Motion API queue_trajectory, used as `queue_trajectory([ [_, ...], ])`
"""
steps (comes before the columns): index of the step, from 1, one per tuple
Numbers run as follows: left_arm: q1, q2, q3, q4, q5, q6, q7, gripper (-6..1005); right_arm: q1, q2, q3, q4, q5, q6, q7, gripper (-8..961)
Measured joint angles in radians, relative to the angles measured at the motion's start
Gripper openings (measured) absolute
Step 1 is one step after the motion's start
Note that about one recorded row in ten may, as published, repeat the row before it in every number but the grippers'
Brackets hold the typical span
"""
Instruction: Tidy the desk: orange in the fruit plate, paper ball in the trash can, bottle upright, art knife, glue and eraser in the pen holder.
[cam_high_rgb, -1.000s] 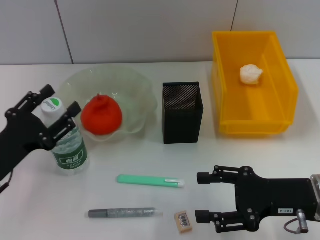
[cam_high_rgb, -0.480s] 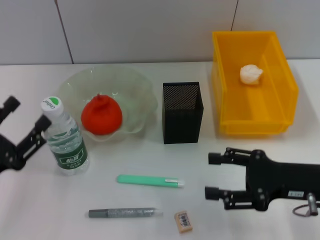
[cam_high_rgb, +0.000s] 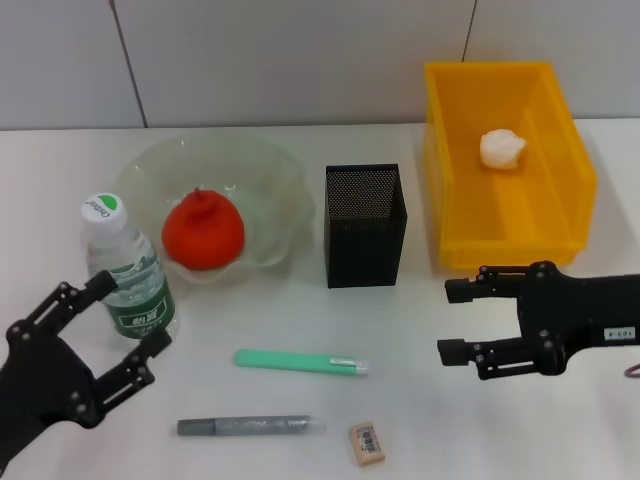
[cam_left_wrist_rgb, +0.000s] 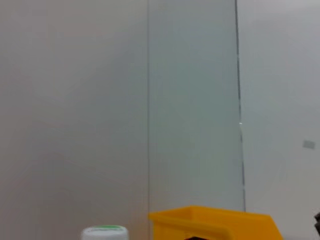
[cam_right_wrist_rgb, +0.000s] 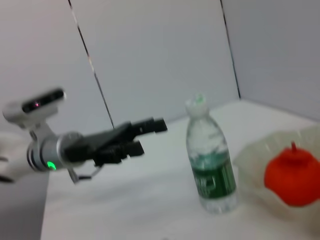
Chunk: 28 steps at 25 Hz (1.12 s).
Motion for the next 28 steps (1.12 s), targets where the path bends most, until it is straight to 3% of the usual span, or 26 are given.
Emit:
queue_trajectory([
  [6, 0.001, -0.001, 0.051, -0.003, 0.001, 0.001, 0.016, 811, 0.04, 0.017, -0.007, 0.11, -0.109, -0.004, 0.131, 795],
  [14, 0.001, -0.001, 0.077, -0.004, 0.002, -0.002, 0.02, 811, 0.156, 0.033, -0.022, 0.203, -0.257, -0.009, 0.295, 795],
  [23, 0.0, -0.001, 0.091, -0.004, 0.002, -0.008, 0.021, 811, 0.188, 0.038, -0.135, 0.273, -0.331, -0.011, 0.368, 792],
  [28, 0.0, 0.001, 0.103, -0.004, 0.002, -0.008, 0.017, 811, 0.236, 0.039, -0.282, 0.371, -0.382, 0.003, 0.547, 791],
])
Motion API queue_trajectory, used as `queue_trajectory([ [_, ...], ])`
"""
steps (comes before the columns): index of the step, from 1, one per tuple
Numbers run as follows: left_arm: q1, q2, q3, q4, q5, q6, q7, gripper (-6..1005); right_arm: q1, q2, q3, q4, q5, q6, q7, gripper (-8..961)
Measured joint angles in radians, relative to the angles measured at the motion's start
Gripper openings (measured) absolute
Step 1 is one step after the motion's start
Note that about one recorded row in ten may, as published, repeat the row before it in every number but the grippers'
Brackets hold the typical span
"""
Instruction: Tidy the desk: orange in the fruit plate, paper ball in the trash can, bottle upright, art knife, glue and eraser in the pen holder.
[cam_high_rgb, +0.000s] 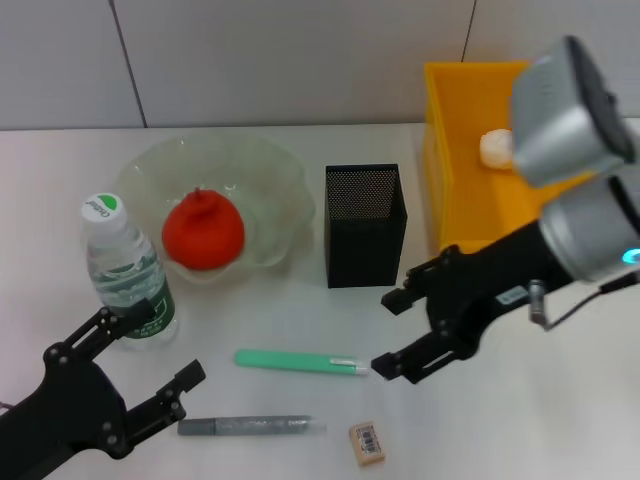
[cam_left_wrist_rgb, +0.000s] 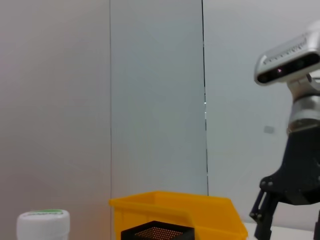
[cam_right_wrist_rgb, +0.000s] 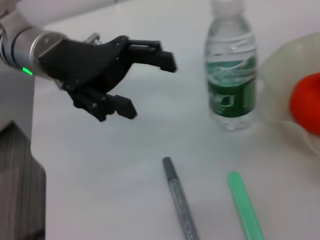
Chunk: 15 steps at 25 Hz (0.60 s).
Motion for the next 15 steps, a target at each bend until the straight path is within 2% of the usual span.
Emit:
queue_trajectory([
  [6, 0.002, 0.001, 0.004, 0.0, 0.02, -0.002, -0.001, 811, 0.102, 0.001, -0.19, 0.043, -0.154, 0.074, 0.266, 790],
  [10, 0.003, 0.001, 0.004, 0.0, 0.026, -0.002, -0.005, 811, 0.17, 0.01, -0.237, 0.028, -0.218, 0.089, 0.37, 789],
  [13, 0.003, 0.002, 0.003, 0.008, 0.028, 0.002, -0.005, 811, 0.244, 0.014, -0.282, -0.058, -0.244, 0.128, 0.418, 788],
  [15, 0.001, 0.003, 0.003, 0.009, 0.028, 0.003, -0.004, 811, 0.257, 0.015, -0.296, -0.079, -0.244, 0.144, 0.419, 786],
])
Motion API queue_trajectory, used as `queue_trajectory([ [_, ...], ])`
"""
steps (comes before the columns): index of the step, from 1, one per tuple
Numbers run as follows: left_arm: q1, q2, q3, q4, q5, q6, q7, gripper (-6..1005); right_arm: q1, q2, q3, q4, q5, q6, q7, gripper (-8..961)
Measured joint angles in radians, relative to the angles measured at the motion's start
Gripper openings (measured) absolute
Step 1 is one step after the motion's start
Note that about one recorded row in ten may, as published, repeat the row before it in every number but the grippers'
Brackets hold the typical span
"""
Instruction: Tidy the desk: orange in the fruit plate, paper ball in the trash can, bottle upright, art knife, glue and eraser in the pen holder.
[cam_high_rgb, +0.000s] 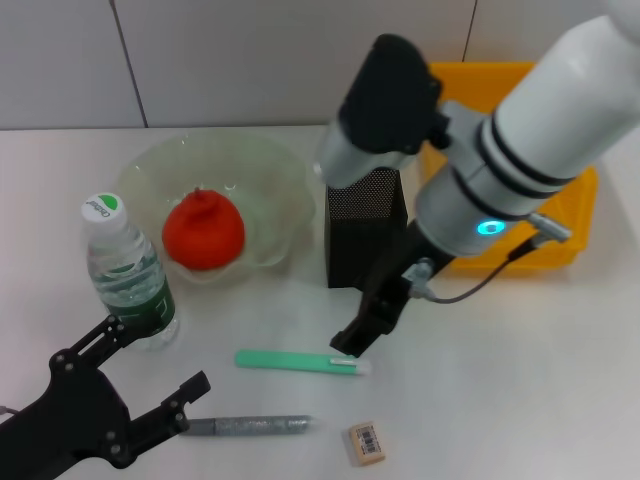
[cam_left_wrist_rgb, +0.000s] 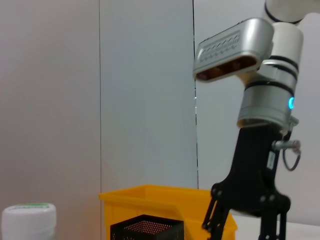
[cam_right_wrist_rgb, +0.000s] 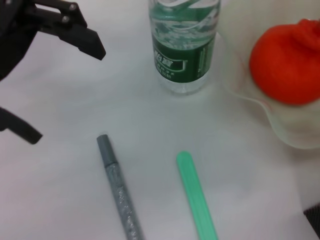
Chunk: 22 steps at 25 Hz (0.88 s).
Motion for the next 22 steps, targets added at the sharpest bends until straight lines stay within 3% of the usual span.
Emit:
queue_trajectory([
  [11, -0.013, -0.001, 0.0, 0.001, 0.0, -0.001, 0.006, 811, 0.128, 0.013, -0.126, -0.233, -0.003, 0.142, 0.017, 775],
  [22, -0.014, -0.002, 0.0, -0.003, 0.0, -0.001, 0.006, 811, 0.138, 0.012, -0.224, -0.249, 0.051, 0.173, -0.08, 764],
])
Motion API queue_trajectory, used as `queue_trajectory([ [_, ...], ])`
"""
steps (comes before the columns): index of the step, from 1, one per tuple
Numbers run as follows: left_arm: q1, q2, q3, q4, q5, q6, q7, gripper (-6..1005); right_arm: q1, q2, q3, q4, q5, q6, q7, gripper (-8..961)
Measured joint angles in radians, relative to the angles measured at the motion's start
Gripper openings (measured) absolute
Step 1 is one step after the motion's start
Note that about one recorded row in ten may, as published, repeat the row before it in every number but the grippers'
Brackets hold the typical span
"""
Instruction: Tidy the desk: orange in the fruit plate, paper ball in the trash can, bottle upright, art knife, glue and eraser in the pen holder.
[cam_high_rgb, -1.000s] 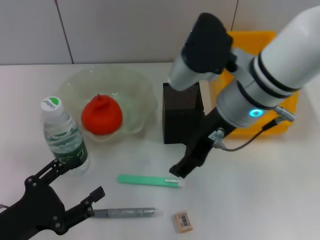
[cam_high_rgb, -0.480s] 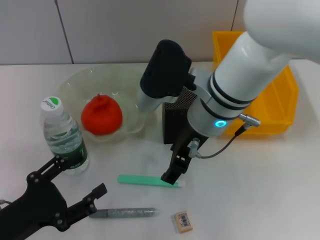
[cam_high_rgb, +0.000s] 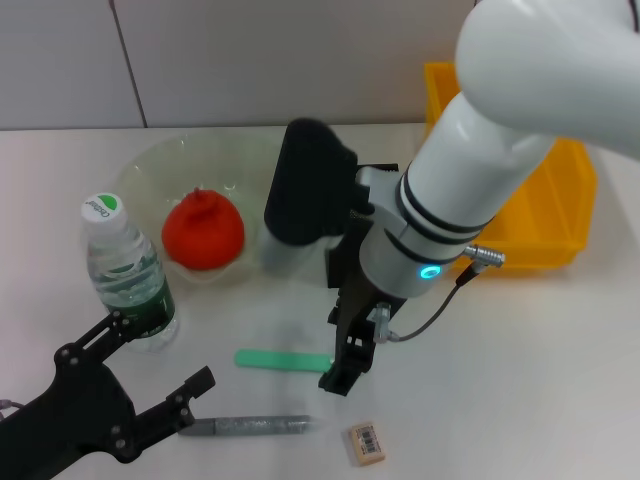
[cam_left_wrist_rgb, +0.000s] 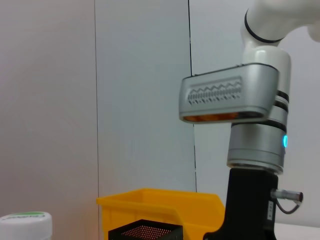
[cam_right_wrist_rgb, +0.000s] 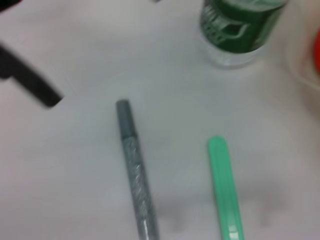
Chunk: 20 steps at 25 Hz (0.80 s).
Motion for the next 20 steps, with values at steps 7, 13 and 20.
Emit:
queue_trajectory([
  [7, -0.003, 0.0, 0.0, 0.0, 0.0, 0.001, -0.007, 811, 0.007, 0.0, -0.059, -0.004, 0.0, 0.05, -0.006, 757],
  [13, -0.005, 0.0, 0.004, -0.005, 0.0, -0.003, -0.008, 811, 0.008, 0.002, -0.089, -0.021, 0.003, 0.092, -0.004, 751],
  [20, -0.008, 0.0, 0.01, -0.005, 0.0, -0.005, -0.008, 811, 0.012, 0.002, -0.118, -0.028, 0.003, 0.108, -0.002, 744],
])
